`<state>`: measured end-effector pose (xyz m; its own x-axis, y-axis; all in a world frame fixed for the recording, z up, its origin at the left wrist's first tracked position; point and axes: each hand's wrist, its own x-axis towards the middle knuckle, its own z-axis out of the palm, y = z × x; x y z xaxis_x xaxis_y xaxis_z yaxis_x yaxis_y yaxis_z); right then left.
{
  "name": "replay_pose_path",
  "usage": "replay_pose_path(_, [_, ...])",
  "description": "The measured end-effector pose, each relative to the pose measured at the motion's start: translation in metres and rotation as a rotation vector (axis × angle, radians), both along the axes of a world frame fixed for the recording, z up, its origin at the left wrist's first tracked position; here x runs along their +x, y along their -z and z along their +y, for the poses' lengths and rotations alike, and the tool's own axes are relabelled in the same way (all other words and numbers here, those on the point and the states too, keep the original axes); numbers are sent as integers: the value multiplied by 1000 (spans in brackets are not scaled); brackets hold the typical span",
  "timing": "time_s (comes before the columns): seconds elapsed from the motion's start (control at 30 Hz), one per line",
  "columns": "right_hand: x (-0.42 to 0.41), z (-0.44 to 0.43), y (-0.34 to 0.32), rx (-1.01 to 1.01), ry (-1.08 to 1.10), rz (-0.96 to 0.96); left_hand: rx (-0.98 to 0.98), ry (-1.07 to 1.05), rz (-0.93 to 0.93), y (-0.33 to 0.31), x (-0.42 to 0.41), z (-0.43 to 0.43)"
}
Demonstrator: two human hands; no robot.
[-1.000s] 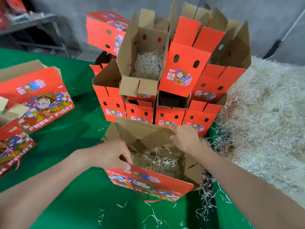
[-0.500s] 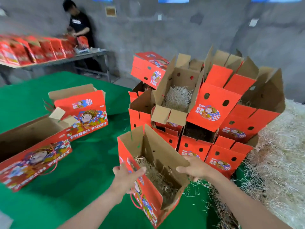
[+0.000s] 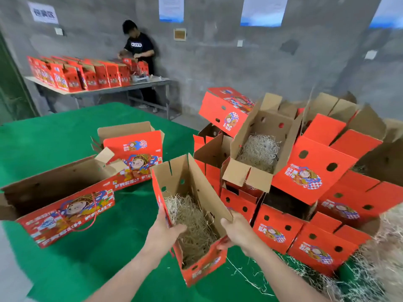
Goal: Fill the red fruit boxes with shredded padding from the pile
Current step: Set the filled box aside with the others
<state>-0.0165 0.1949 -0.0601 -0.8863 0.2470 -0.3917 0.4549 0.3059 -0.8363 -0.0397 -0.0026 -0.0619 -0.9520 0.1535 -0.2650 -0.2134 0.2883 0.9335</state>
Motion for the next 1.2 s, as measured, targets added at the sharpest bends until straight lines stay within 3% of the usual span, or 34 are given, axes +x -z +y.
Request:
replay_pose_path(0.07, [-19, -23, 0, -85, 83, 13, 164, 23, 25, -1, -7, -7])
replay_pose_path(0.17, [-48, -54, 2, -164, 184, 61, 159, -65, 157, 9, -25, -24])
replay_pose_path(0.3, [-95, -91, 3, -143, 255, 106, 135, -164, 147, 13, -74, -58])
replay_pose_path(0.57, [-208, -134, -19, -174, 380, 161, -265, 178, 77, 0, -235, -110])
replay_pose_path(0.73, [-260, -134, -33, -168, 511, 206, -164, 253, 156, -19, -316, -94])
replay_pose_path(0.8, [-270, -131, -33, -29, 533, 264, -97, 360, 123, -25, -340, -78])
replay_pose_path(0.87, [-275, -129, -26, 337, 505, 320, -7, 520, -28, -23, -354, -63])
replay_pose_path(0.93, [-278, -130, -15, 707, 339, 330, 25, 605, -112, -13, -357, -53])
replay_pose_path(0.97, [-281, -132, -10, 791, 205, 312, 33, 613, -114, -3, -358, -50])
replay_pose_path(1.07, [-299, -139, 3, 787, -125, 131, 62, 627, -97, 17, -366, -48])
replay_pose_path(1.13, [-313, -145, 9, 775, -180, 8, -22, 662, 38, 18, -377, -54])
replay_pose_path(1.2, [-326, -151, 10, 794, -118, -16, -183, 562, 259, 14, -392, -64])
